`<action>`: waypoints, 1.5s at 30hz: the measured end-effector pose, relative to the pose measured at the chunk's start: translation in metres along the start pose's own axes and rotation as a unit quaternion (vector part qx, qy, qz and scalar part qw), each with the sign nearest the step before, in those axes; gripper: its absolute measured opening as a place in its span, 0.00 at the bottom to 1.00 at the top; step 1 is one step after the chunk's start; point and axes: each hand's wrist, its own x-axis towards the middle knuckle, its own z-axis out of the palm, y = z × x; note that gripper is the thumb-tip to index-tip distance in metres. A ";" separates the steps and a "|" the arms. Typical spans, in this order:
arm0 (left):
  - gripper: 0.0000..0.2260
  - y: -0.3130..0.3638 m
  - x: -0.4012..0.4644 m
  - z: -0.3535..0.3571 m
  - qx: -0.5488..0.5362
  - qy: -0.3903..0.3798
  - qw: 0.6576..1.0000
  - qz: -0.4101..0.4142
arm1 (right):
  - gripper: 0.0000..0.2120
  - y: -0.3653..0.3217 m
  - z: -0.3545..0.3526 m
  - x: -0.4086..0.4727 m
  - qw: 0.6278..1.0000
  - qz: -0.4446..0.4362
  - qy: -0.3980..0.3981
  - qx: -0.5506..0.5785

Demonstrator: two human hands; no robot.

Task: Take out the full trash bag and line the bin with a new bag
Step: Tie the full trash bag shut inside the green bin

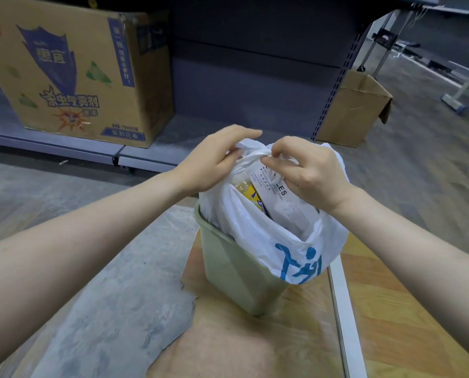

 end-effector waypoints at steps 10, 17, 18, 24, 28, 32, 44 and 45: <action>0.09 0.000 0.015 -0.009 0.389 0.021 0.901 0.192 | 0.18 0.020 -0.007 0.019 0.983 -0.168 0.057 -0.049; 0.10 -0.009 0.016 -0.026 0.545 0.114 0.774 0.301 | 0.09 0.026 -0.008 0.025 0.970 -0.231 0.037 -0.066; 0.09 -0.011 0.014 -0.025 0.528 0.123 0.779 0.313 | 0.08 0.028 -0.010 0.024 0.968 -0.238 0.031 -0.067; 0.08 -0.014 0.004 -0.032 0.498 0.088 0.791 0.344 | 0.07 0.031 -0.021 0.018 0.950 -0.307 -0.018 -0.058; 0.09 -0.028 0.001 -0.050 0.537 0.042 0.764 0.355 | 0.09 0.045 -0.038 0.012 0.939 -0.330 -0.065 -0.073; 0.10 -0.043 -0.004 -0.063 0.566 0.028 0.746 0.350 | 0.11 0.055 -0.051 0.003 0.935 -0.326 -0.097 -0.100; 0.08 -0.070 -0.046 -0.038 0.495 0.038 0.812 0.307 | 0.08 0.076 -0.062 -0.044 0.932 -0.309 -0.145 -0.124; 0.08 -0.071 -0.049 -0.035 0.485 0.039 0.818 0.308 | 0.08 0.078 -0.062 -0.048 0.934 -0.297 -0.152 -0.130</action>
